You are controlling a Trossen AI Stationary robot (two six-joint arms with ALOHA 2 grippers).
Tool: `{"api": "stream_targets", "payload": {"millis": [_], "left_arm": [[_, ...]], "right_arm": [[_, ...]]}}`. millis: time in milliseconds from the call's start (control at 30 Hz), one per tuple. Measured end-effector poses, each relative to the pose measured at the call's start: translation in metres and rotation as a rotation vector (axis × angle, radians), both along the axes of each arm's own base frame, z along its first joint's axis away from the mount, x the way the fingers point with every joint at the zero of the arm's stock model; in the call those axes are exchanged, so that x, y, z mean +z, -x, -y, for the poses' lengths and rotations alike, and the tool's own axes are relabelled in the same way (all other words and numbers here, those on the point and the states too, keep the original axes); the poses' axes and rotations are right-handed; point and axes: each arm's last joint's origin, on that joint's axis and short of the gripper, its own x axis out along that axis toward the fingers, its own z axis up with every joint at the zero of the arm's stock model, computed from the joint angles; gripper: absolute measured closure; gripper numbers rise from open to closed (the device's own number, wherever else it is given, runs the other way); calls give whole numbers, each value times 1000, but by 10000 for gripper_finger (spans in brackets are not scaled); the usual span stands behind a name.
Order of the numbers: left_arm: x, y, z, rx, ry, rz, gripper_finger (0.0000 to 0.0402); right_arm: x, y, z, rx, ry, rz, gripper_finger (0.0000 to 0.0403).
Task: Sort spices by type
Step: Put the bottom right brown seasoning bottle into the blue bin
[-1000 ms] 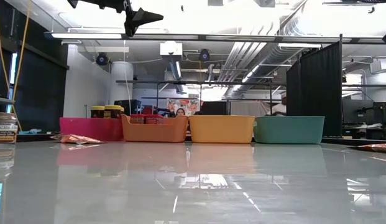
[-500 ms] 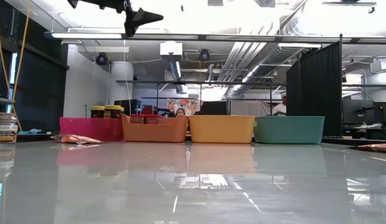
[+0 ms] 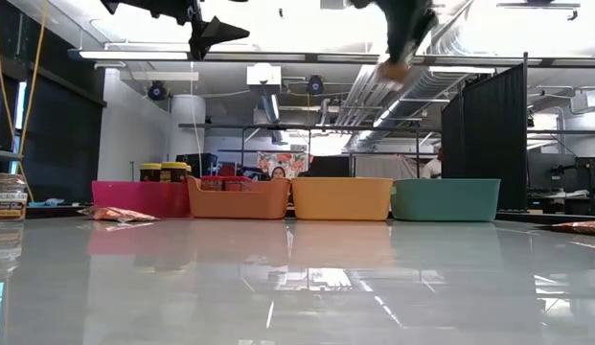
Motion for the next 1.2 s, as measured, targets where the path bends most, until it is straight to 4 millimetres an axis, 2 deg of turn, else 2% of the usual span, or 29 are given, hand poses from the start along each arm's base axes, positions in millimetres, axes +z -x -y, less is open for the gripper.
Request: {"api": "stream_targets", "payload": {"millis": [100,267,333,433,567,833,1033,1200], "left_arm": [[-2,1,0,-4,-3,-25,133],[-4,1,0,4,3,-46,133],[-5,1,0,7,1,-48,133],[-5,1,-1,43,-15,-54,133],[-5,2,-4,158,-28,-63,133],[-4,6,-16,292,-57,-62,133],[5,11,-33,345,-160,8,133],[9,18,-46,346,-167,56,133]], "right_arm": [[-4,7,63,-110,31,-42,223],[-26,44,157,-310,22,-155,223],[-38,63,187,-372,-7,-205,223],[-59,89,216,-405,-70,-225,223],[-83,119,234,-447,-115,-178,223],[-106,166,241,-615,-177,-155,223],[-117,174,254,-793,-153,-16,223],[-126,183,256,-916,-161,-6,223]]}}
